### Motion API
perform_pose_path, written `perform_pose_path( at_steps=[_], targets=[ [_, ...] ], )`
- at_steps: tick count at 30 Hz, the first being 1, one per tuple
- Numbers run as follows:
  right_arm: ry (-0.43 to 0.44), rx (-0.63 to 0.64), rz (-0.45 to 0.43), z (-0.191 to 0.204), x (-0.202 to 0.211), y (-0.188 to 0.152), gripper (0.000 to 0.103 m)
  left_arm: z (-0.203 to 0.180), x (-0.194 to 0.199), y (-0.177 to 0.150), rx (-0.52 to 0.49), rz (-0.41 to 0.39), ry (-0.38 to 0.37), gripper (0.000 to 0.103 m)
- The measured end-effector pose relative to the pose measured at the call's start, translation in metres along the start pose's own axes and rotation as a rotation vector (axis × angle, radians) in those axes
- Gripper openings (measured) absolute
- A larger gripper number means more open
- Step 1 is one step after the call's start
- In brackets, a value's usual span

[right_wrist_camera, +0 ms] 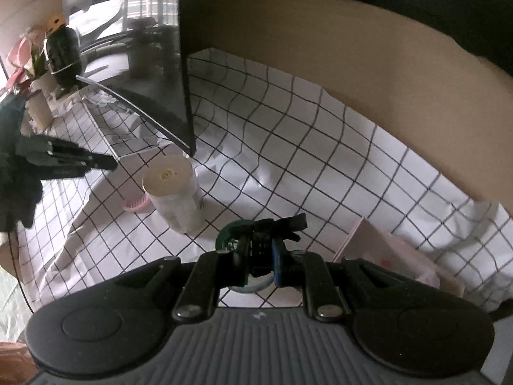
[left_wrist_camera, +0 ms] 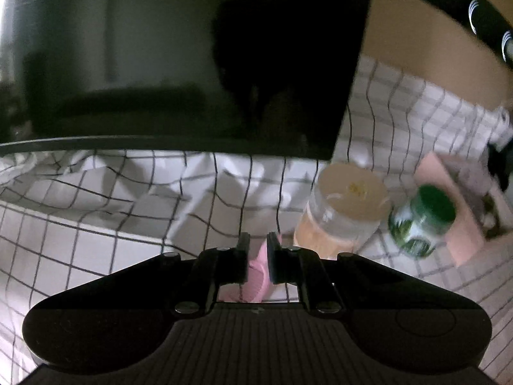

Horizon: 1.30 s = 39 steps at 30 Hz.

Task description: Organize soft objects

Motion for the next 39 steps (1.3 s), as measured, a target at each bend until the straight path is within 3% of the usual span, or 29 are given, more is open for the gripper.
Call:
perform_pose_path(
  at_steps=[6,13,15,16,19,23,26,30,37,39],
  targets=[
    [-0.016,0.001,0.018,-0.006,-0.005,0.000,0.014,-0.019,-0.026,-0.019,-0.192,0.069,0.047,0.015],
    [-0.007,-0.012,0.059,-0.019,-0.045,0.011,0.014,-0.027,-0.057,-0.040,-0.276,0.169,0.055,0.016],
    [-0.006,-0.026,0.073,-0.025,-0.061,0.016,0.014,-0.029,-0.059,-0.042,-0.304,0.162,0.055,0.025],
    [-0.003,-0.036,0.080,-0.029,-0.070,0.018,0.014,-0.030,-0.060,-0.043,-0.320,0.157,0.052,0.025],
    [0.003,-0.077,0.108,-0.039,-0.101,0.023,0.014,-0.029,-0.060,-0.040,-0.307,0.157,0.026,0.025],
    [0.009,-0.120,0.159,-0.049,-0.142,0.023,0.014,-0.027,-0.060,-0.039,-0.287,0.166,-0.035,0.045],
    [0.000,-0.122,0.201,-0.055,-0.165,0.020,0.014,-0.029,-0.063,-0.038,-0.301,0.166,-0.006,0.048],
    [0.005,-0.097,0.264,-0.055,-0.183,0.013,0.014,-0.026,-0.070,-0.031,-0.260,0.188,0.031,0.048],
    [0.005,-0.101,0.336,-0.059,-0.198,0.003,0.016,-0.014,-0.080,-0.021,-0.154,0.245,-0.008,0.048],
    [0.005,-0.103,0.331,-0.060,-0.199,0.002,0.017,-0.016,-0.081,-0.021,-0.171,0.246,-0.009,0.048]
  ],
)
Point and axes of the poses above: each gripper's, at about its wrist camera, not at the fingertips, and x roughly against the way its jaws point, z to its left, y to its top, the point moved 4 cm from there along -x, roughly the way its jaws point, and after that the axes turned 3 degrees about -z, right-handed, at the moved point
